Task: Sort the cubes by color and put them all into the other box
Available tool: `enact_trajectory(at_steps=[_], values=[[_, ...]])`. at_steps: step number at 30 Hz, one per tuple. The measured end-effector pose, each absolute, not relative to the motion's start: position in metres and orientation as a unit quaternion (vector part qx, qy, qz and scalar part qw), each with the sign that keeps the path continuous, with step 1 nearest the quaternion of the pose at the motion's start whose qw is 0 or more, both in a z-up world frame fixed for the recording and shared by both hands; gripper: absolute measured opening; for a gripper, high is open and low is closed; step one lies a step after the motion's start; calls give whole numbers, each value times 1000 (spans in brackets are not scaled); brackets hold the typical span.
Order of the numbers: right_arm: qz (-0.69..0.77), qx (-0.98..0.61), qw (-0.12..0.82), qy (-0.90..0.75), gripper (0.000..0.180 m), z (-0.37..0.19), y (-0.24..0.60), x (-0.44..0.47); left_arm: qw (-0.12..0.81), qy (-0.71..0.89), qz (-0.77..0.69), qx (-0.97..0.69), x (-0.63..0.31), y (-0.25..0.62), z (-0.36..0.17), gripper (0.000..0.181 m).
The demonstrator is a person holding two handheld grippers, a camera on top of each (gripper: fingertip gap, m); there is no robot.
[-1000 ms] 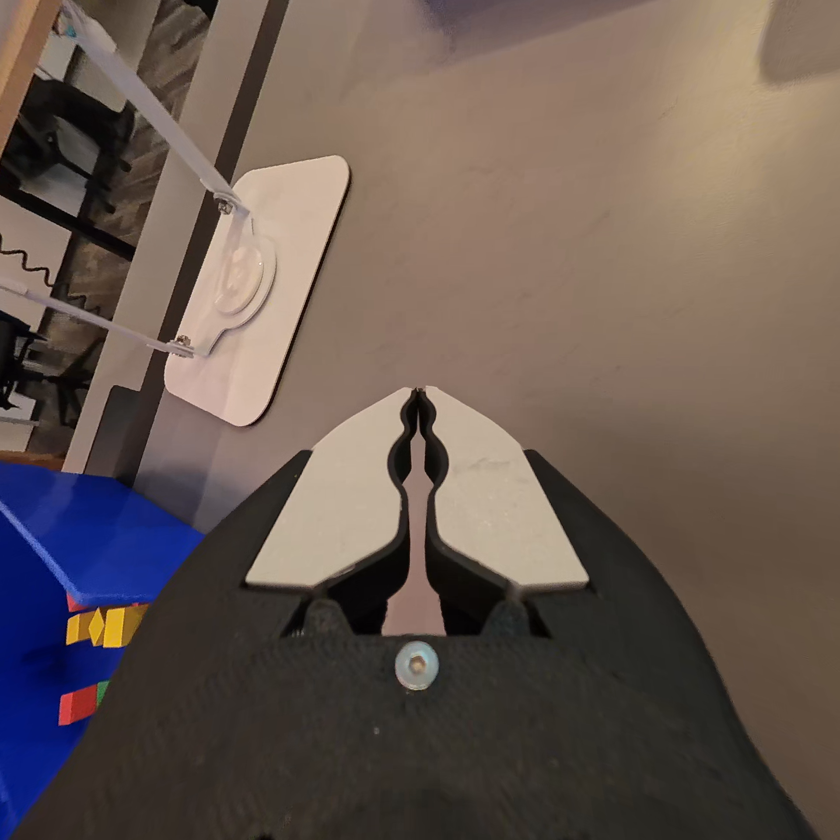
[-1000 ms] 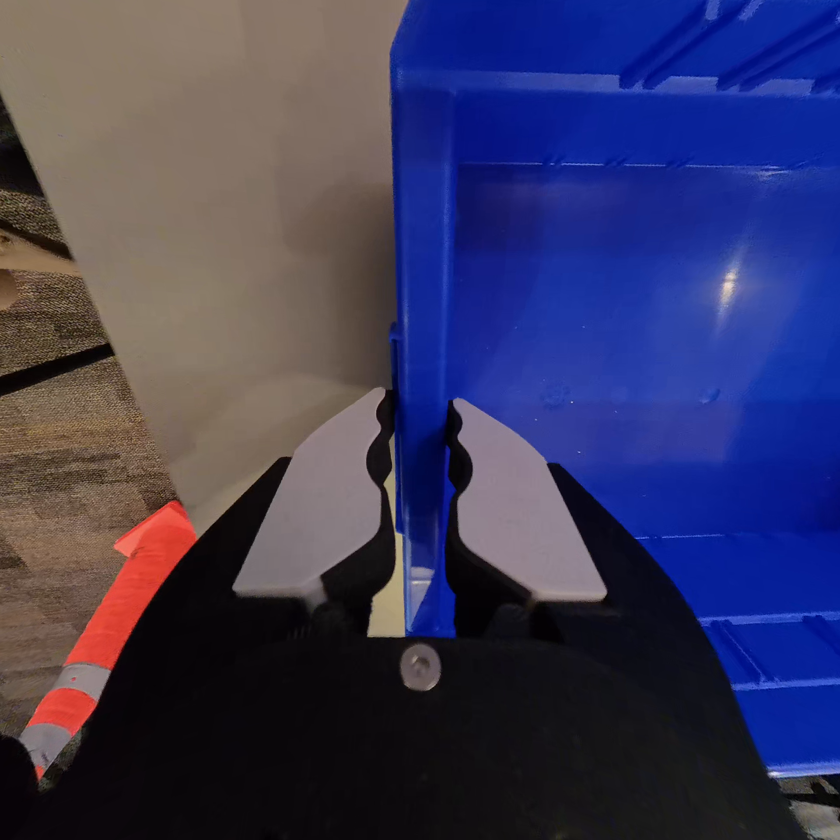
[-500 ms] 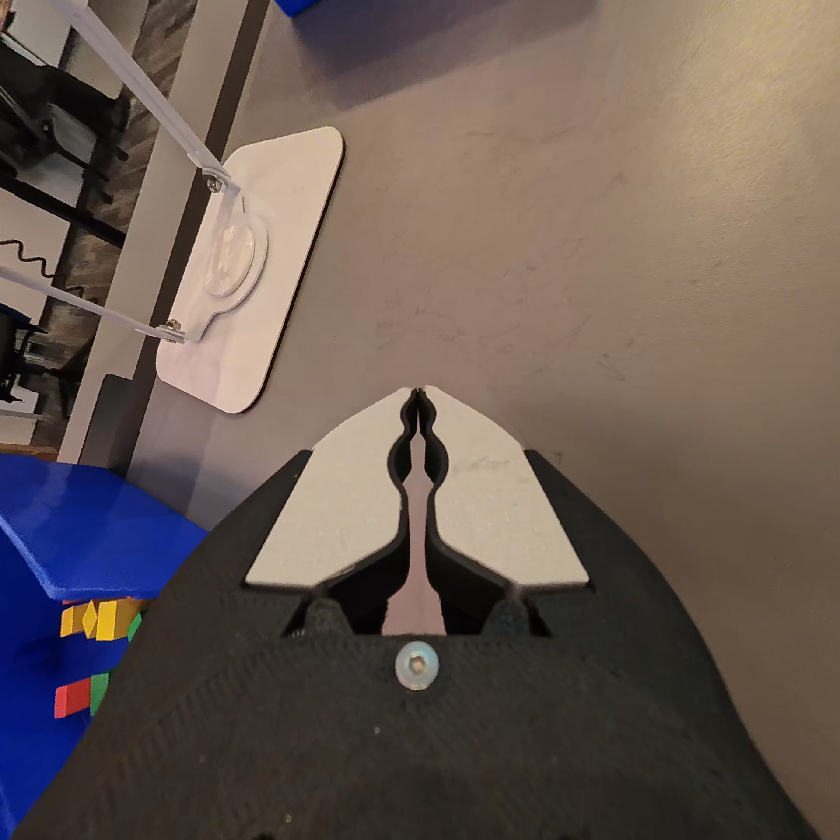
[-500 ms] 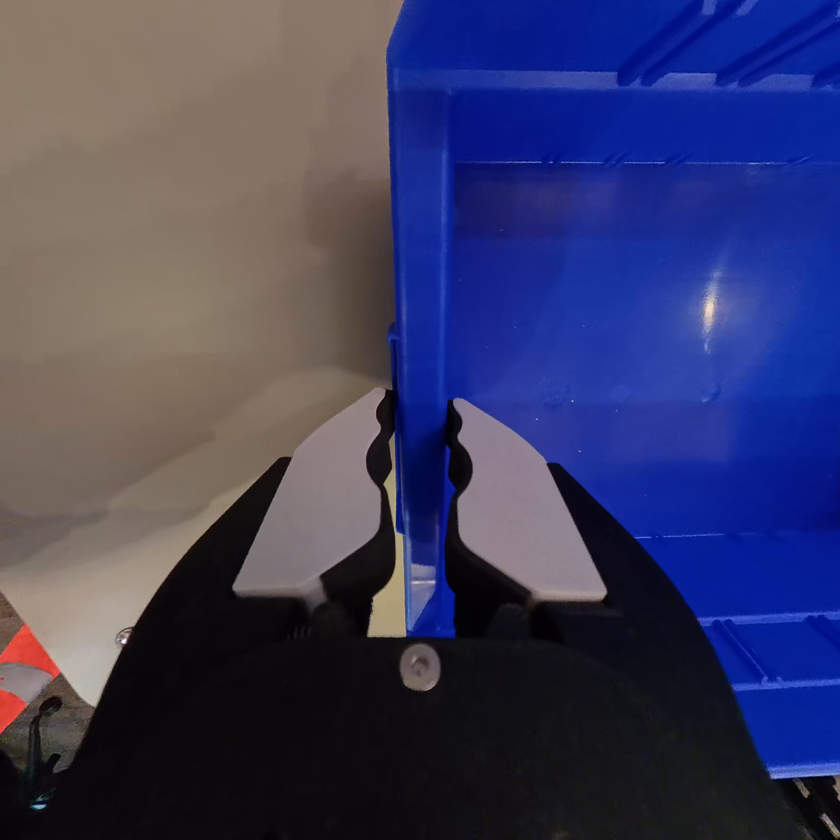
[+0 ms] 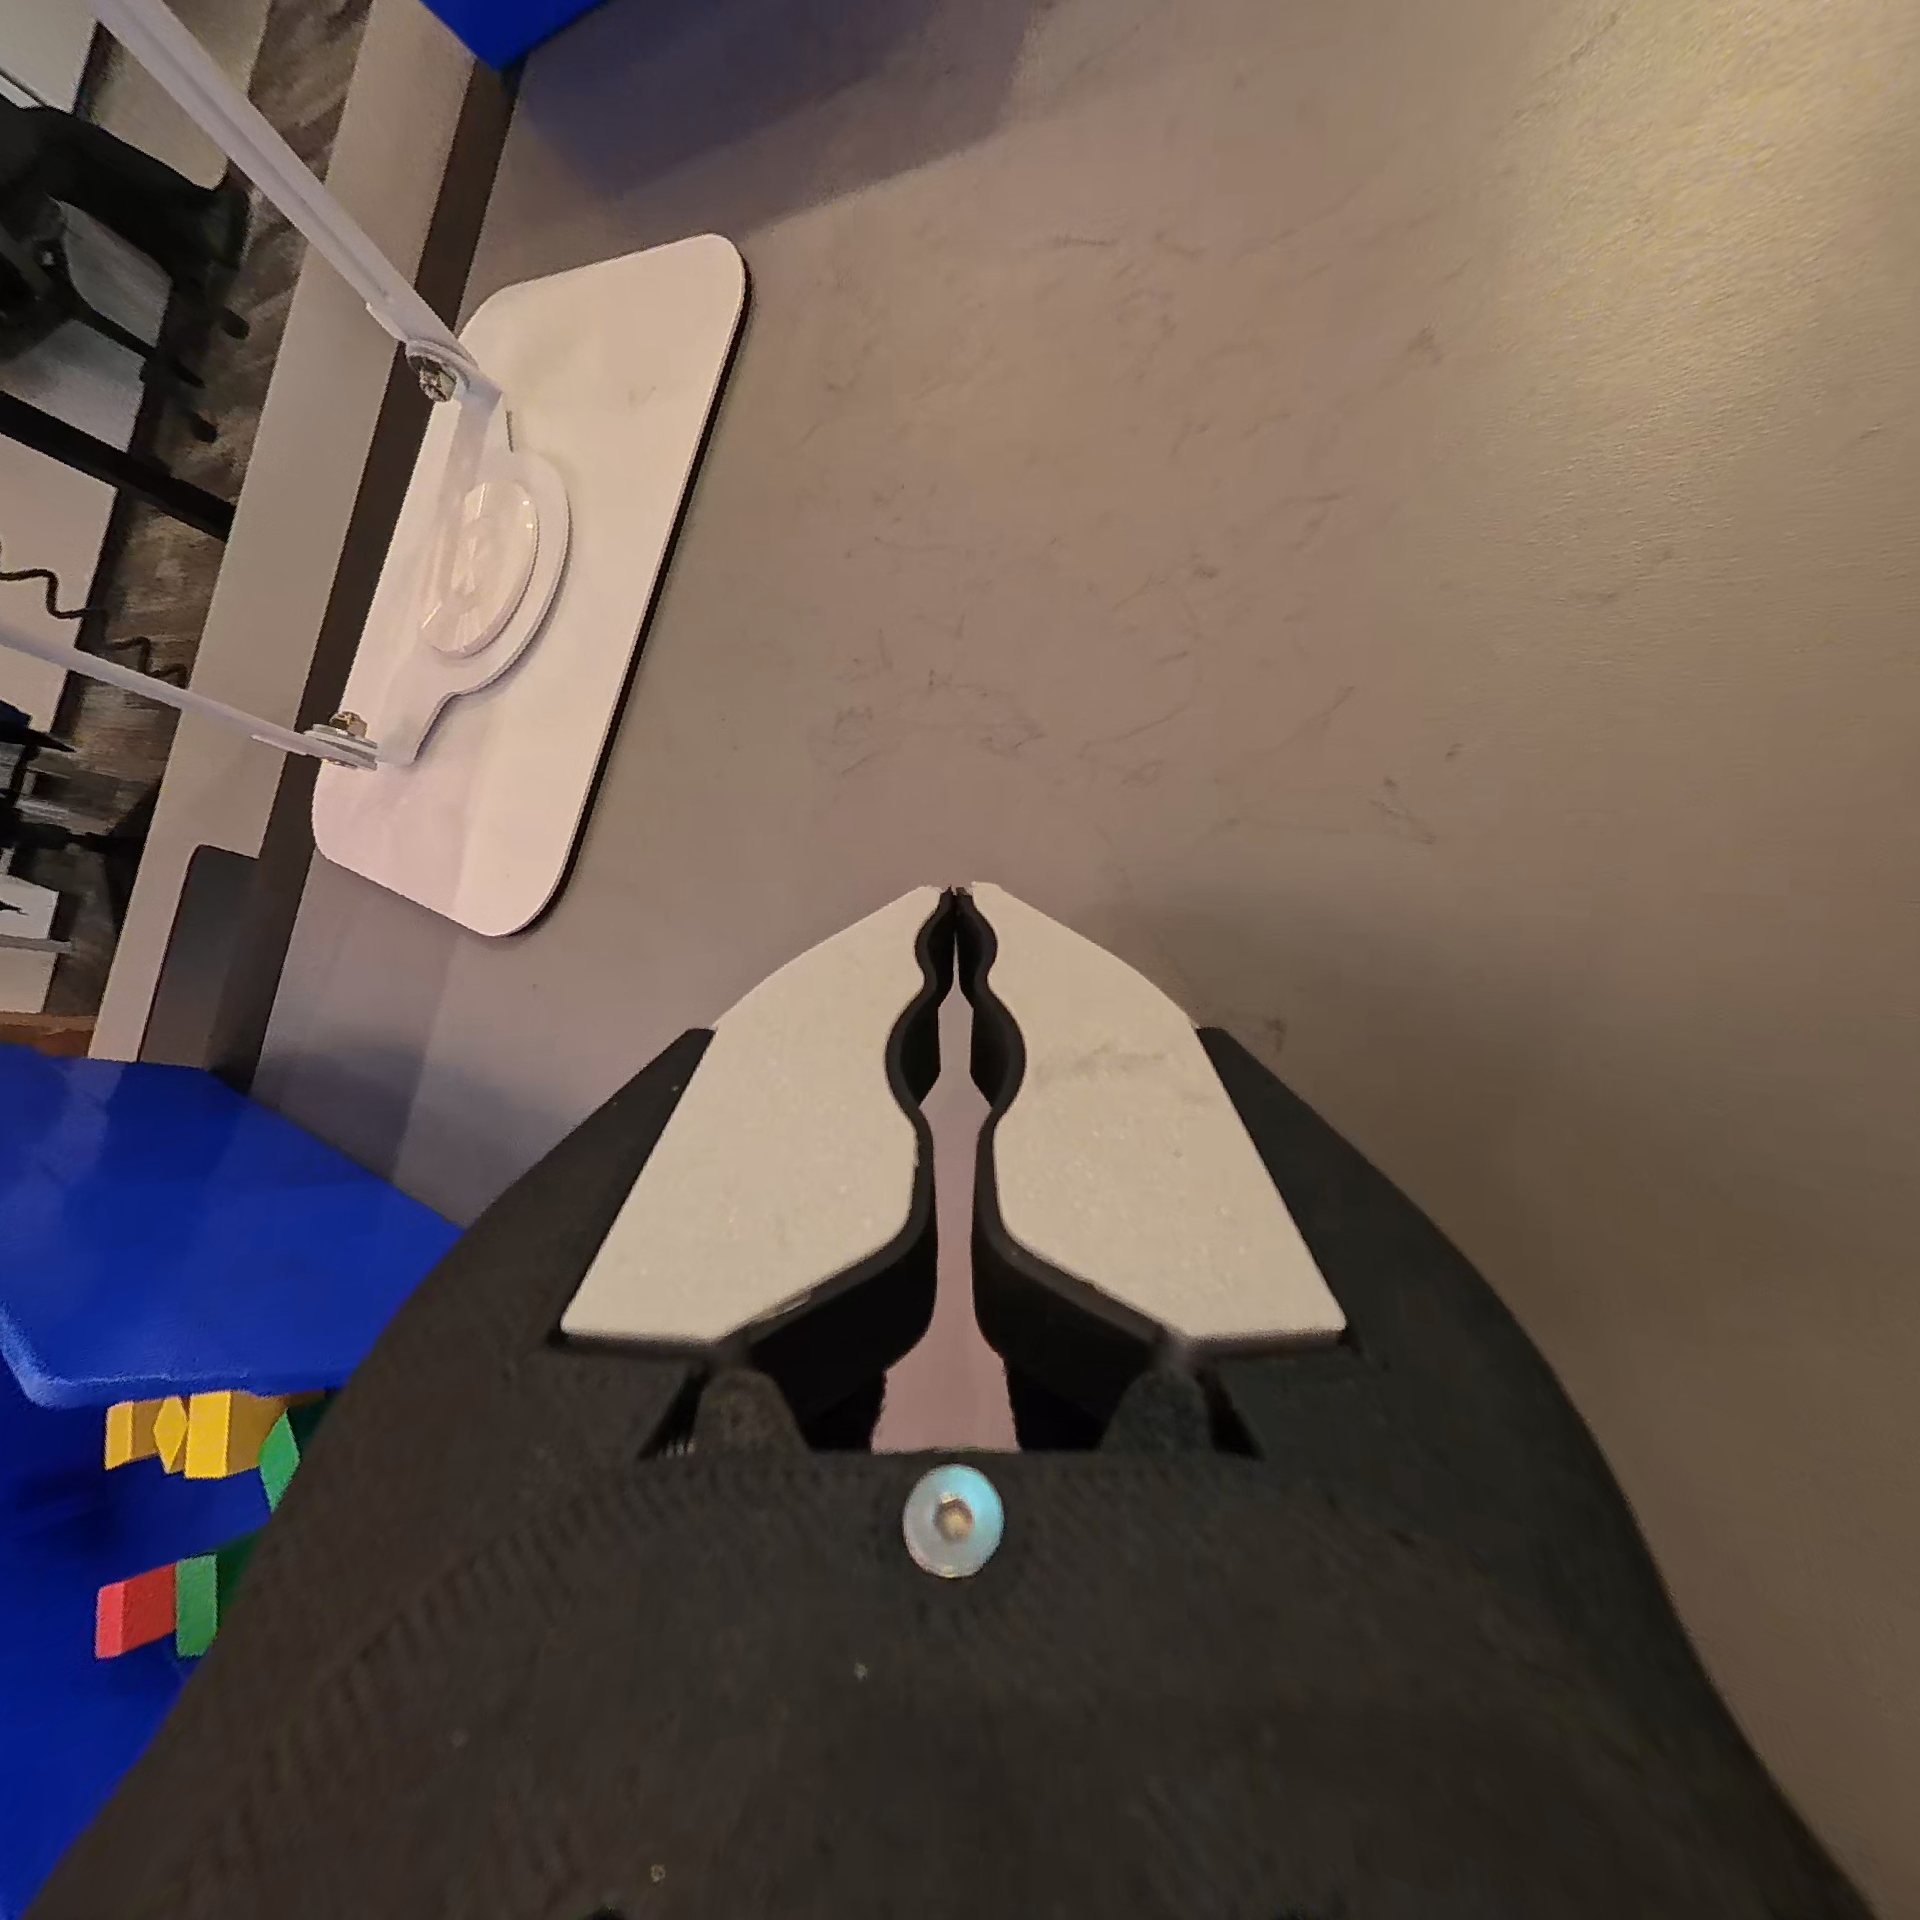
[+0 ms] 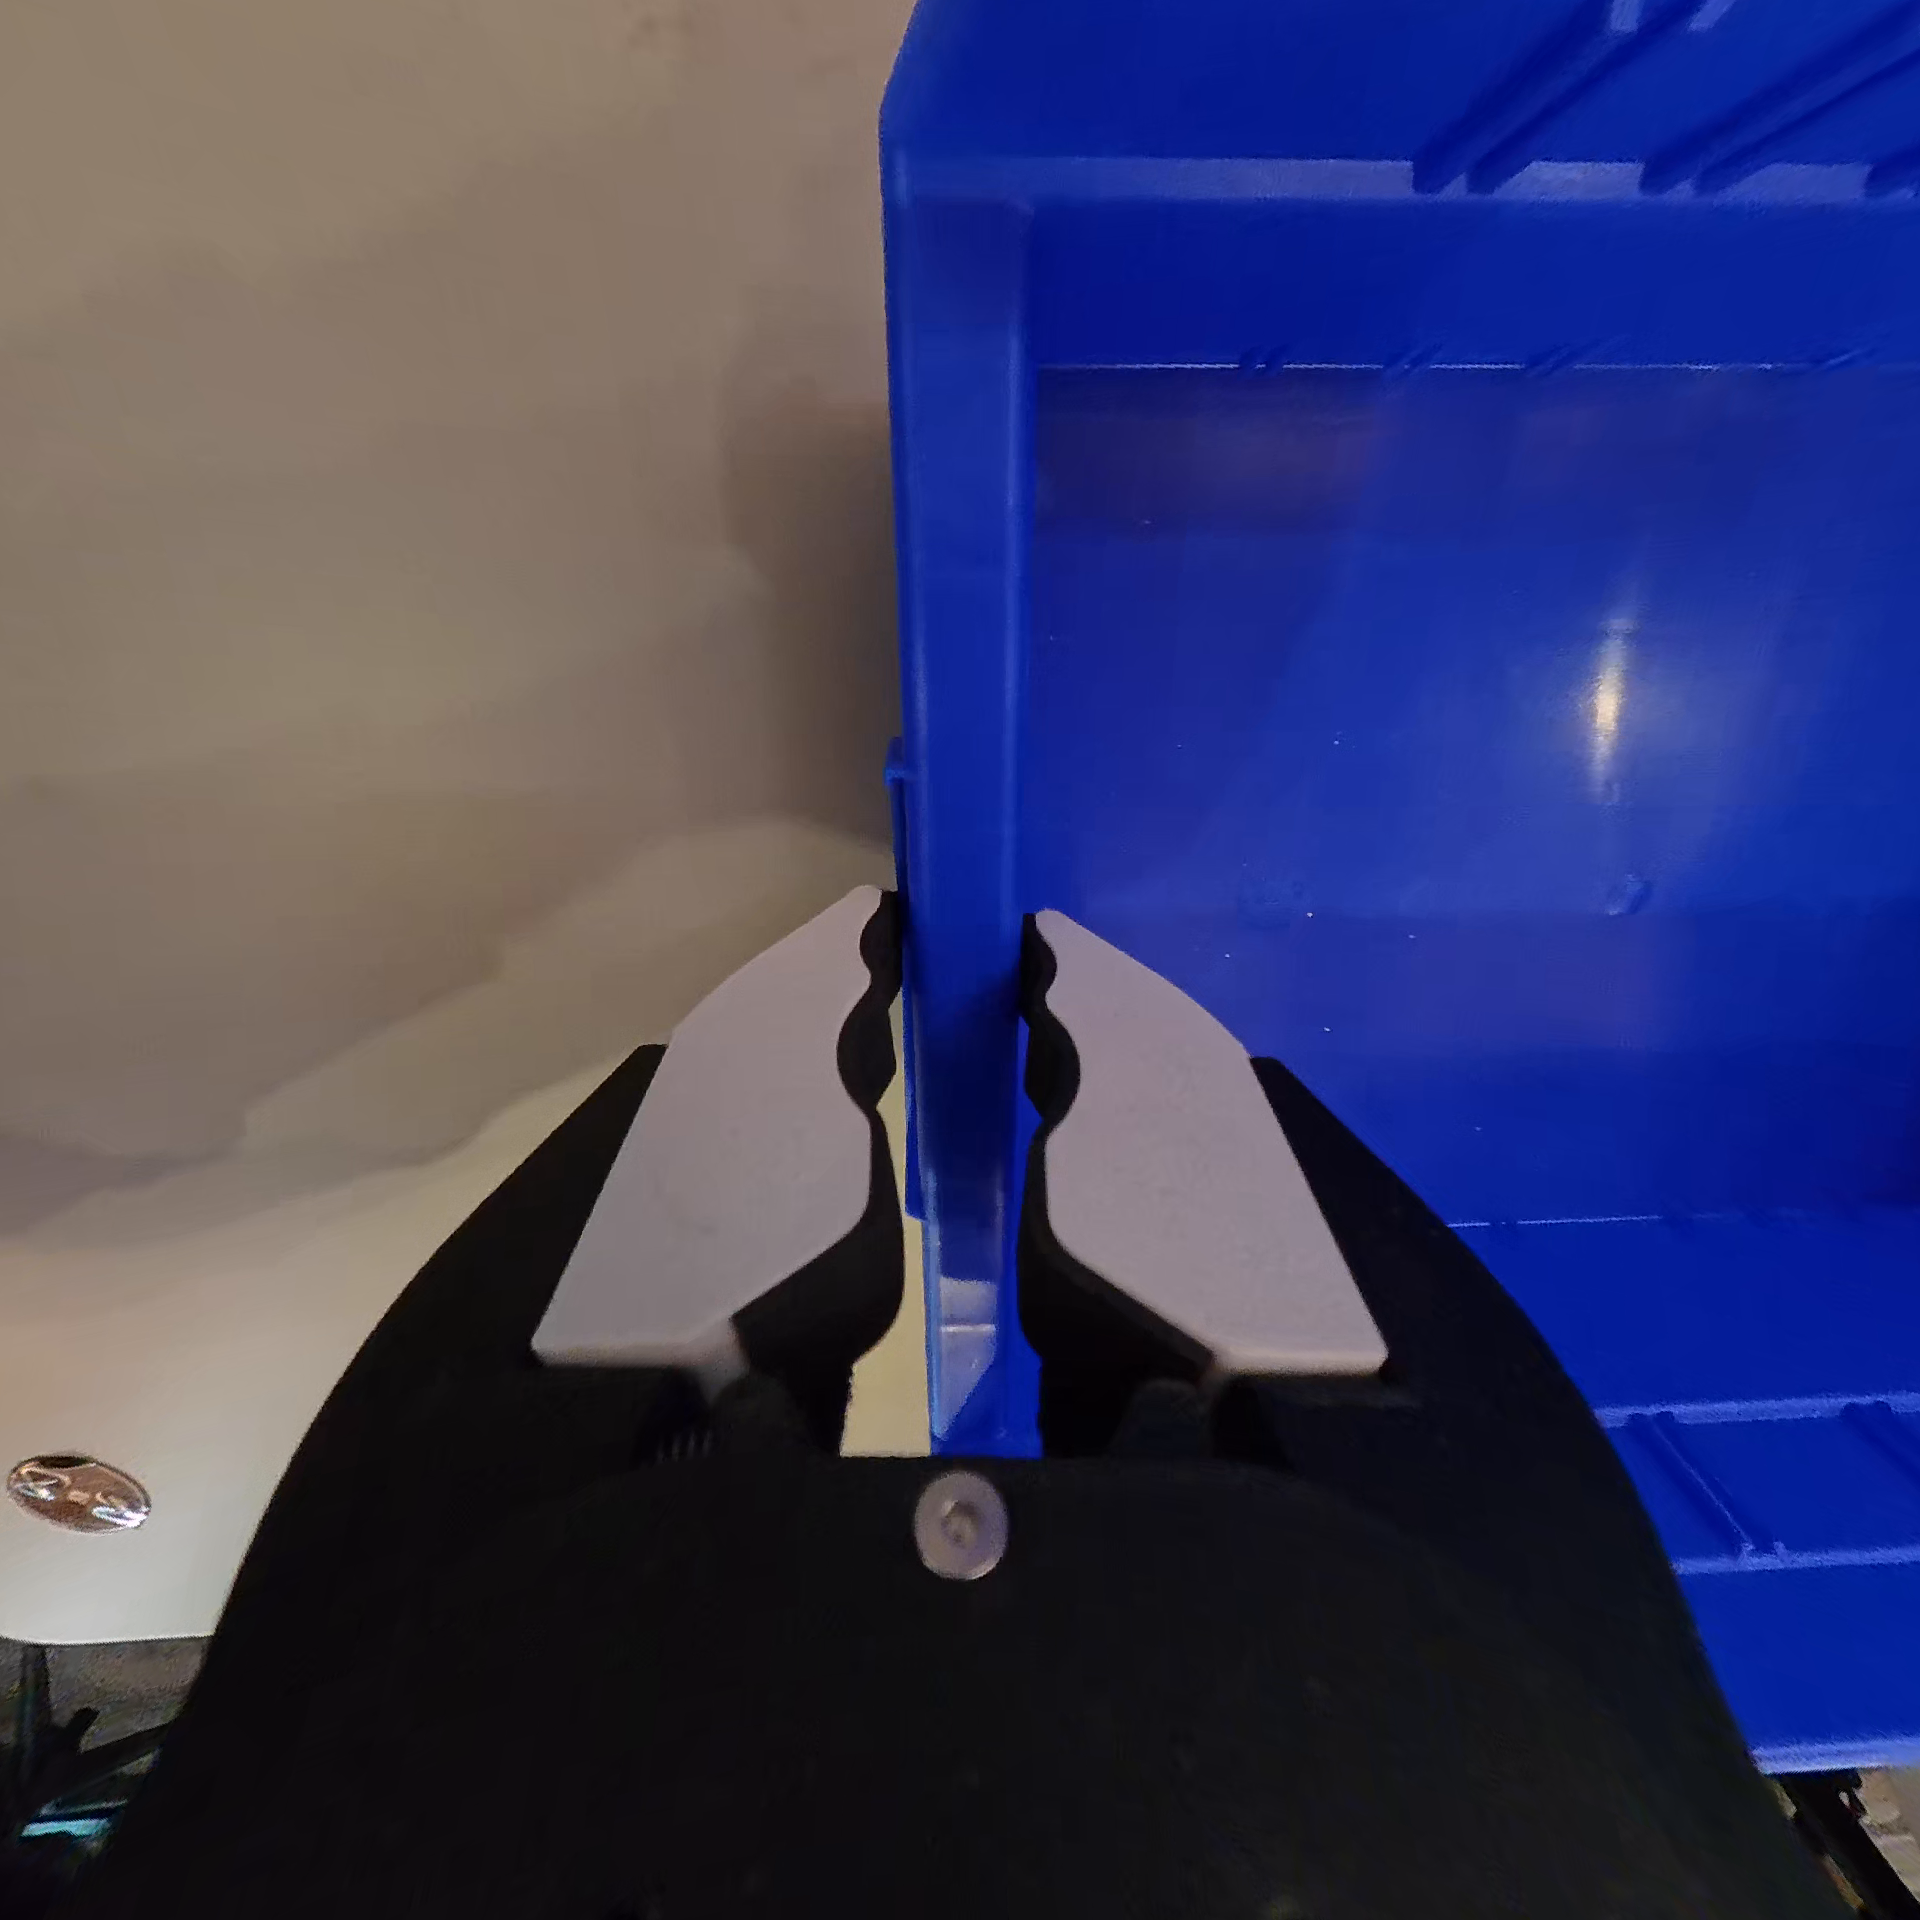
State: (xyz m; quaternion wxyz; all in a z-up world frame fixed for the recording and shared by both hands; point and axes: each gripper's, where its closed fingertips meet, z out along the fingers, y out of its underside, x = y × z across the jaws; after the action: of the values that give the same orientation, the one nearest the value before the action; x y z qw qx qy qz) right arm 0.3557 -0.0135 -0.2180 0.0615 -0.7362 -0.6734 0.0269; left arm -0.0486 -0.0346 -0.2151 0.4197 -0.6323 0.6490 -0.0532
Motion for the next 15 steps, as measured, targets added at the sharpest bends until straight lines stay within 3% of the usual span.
enact_trajectory(at_steps=[15], values=[[28,-748,55,-660,22,-219,13,355,413,650,-54,-636,-48,-34,-220,0]])
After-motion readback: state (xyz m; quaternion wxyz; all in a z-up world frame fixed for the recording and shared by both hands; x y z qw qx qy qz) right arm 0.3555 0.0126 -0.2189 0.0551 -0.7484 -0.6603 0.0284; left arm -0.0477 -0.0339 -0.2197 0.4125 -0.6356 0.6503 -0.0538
